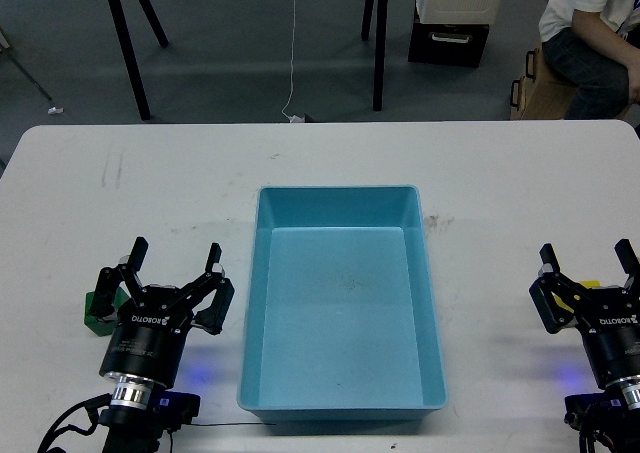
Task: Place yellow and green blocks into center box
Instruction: 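Move the right gripper away from the yellow cube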
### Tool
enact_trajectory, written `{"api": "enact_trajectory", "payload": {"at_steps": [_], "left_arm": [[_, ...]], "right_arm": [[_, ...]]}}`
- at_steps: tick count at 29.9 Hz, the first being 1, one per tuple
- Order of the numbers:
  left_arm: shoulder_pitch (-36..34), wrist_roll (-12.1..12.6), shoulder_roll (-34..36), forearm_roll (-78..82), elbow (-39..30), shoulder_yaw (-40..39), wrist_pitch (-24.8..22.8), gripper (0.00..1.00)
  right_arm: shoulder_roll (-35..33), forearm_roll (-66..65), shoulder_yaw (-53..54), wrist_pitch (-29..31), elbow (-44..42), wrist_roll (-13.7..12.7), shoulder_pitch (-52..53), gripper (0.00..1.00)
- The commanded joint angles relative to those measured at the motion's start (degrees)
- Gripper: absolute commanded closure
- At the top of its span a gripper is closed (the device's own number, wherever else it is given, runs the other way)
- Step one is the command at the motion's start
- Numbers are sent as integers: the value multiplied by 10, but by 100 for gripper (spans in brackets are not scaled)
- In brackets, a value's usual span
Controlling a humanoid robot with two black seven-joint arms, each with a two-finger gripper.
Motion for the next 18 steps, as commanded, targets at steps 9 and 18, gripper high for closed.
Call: {"api": "enact_trajectory", "payload": {"at_steps": [9, 18], "left_arm": [[-1, -29, -2, -1, 15, -2, 2, 0], [-4, -30, -2, -1, 18, -3, 3, 0]], "right_arm": [[-14, -45, 13, 5, -41, 1, 30, 0], [-103, -455, 117, -8, -89, 5, 211, 0]]}}
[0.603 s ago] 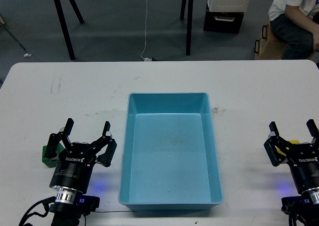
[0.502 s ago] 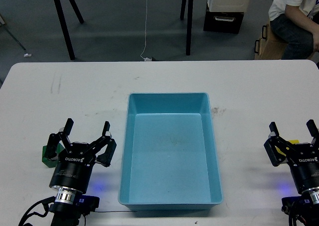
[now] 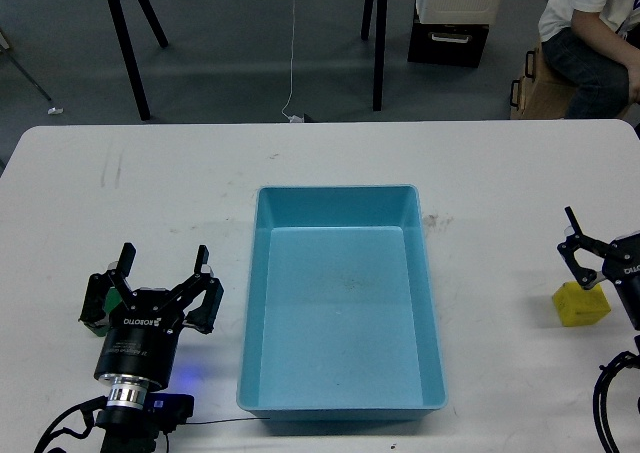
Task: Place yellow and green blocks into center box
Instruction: 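Move the right gripper away from the yellow cube, then lower the open right gripper onto the yellow cube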
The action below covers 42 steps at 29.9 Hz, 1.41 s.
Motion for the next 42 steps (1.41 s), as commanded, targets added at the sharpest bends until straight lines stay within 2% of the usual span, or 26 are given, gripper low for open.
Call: {"api": "enact_trajectory", "payload": {"at_steps": [1, 4, 9, 13, 14, 15, 19, 20, 22, 24, 26, 29, 34, 42], "left_arm": [[-1, 0, 0, 0, 3, 0, 0, 0], [-2, 0, 0, 0, 9, 0, -1, 0], [-4, 0, -2, 0, 23, 0, -2, 0], [-7, 0, -2, 0, 30, 0, -3, 0], [-7, 0, -2, 0, 32, 0, -3, 0], [-7, 0, -2, 0, 33, 0, -3, 0], [-11, 0, -2, 0, 39, -5, -5, 0], [-14, 0, -3, 0, 41, -5, -5, 0], [-17, 0, -2, 0, 43, -5, -5, 0], [-17, 0, -2, 0, 44, -5, -5, 0], [-20, 0, -3, 0, 45, -5, -6, 0], [-22, 0, -3, -1, 53, -4, -5, 0], [-40, 0, -4, -1, 58, 0, -2, 0], [-69, 0, -4, -3, 71, 3, -5, 0]], "right_arm": [[-61, -120, 20, -10, 0, 0, 78, 0], [-144, -175, -6, -14, -2, 0, 155, 0], [-261, -351, -137, -15, -28, 5, 305, 2], [-319, -473, -295, -15, -36, 38, 454, 2], [-326, -499, -332, -15, -42, 55, 487, 2], [-333, -530, -375, -15, -52, 84, 526, 2], [-340, -647, -547, -15, -89, 226, 663, 2], [-340, -672, -593, -13, -94, 246, 697, 2], [-344, -725, -704, -6, -98, 246, 772, 2], [-366, -769, -796, 26, -102, 246, 832, 2], [-405, -800, -863, 72, -100, 246, 873, 2], [-462, -807, -920, 72, -85, 246, 895, 2], [-557, -801, -954, 72, -54, 246, 872, 5], [-568, -791, -970, 72, -57, 246, 753, 4]]}}
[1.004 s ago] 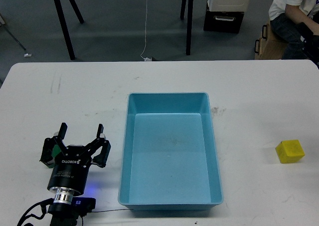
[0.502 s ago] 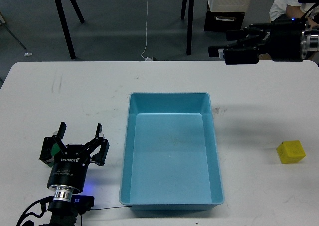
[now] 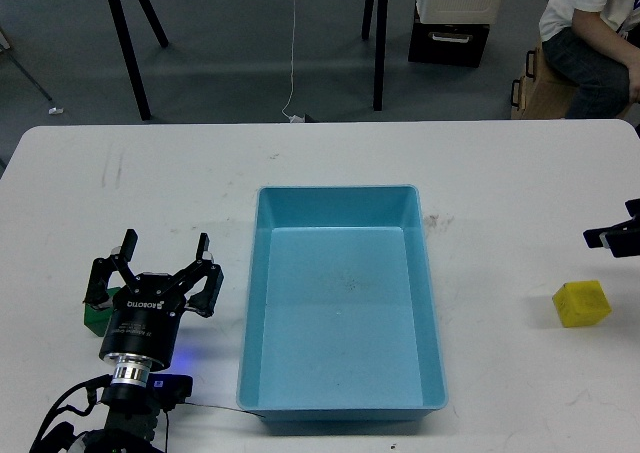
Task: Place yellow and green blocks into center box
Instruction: 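Lower the open right gripper onto the yellow cube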
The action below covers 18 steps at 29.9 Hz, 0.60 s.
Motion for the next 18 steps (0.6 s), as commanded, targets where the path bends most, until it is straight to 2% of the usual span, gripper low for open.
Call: {"api": "enact_trajectory", "payload": {"at_steps": [1, 9, 18], "left_arm": [[-12, 1, -1, -1, 15, 3, 0, 0], [-29, 2, -4, -1, 37, 3, -1, 0], [-40, 2, -10, -2, 56, 6, -2, 0]], "right_arm": [[7, 2, 1, 0, -5, 0, -35, 4], [14, 3, -2, 0, -35, 0, -78, 4], [73, 3, -3, 0, -117, 0, -107, 3]]}}
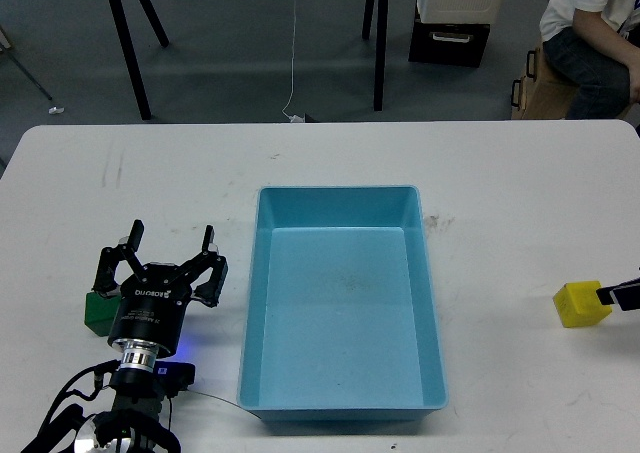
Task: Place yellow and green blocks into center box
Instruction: 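Lower the open right gripper onto the yellow cube, then close the right gripper on the yellow cube and lift it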
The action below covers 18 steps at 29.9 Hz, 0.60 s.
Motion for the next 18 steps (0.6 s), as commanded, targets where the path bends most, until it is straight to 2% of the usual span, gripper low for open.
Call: {"api": "enact_trajectory", "payload": {"at_steps": [1, 18], "left_arm": [[0, 0, 0, -1, 1, 0, 0, 0], [4, -1, -14, 0, 5, 0, -2, 0]], "right_arm": [[25, 0, 0, 0, -21, 0, -15, 3], [88, 2, 2, 0, -44, 0, -33, 4]]}}
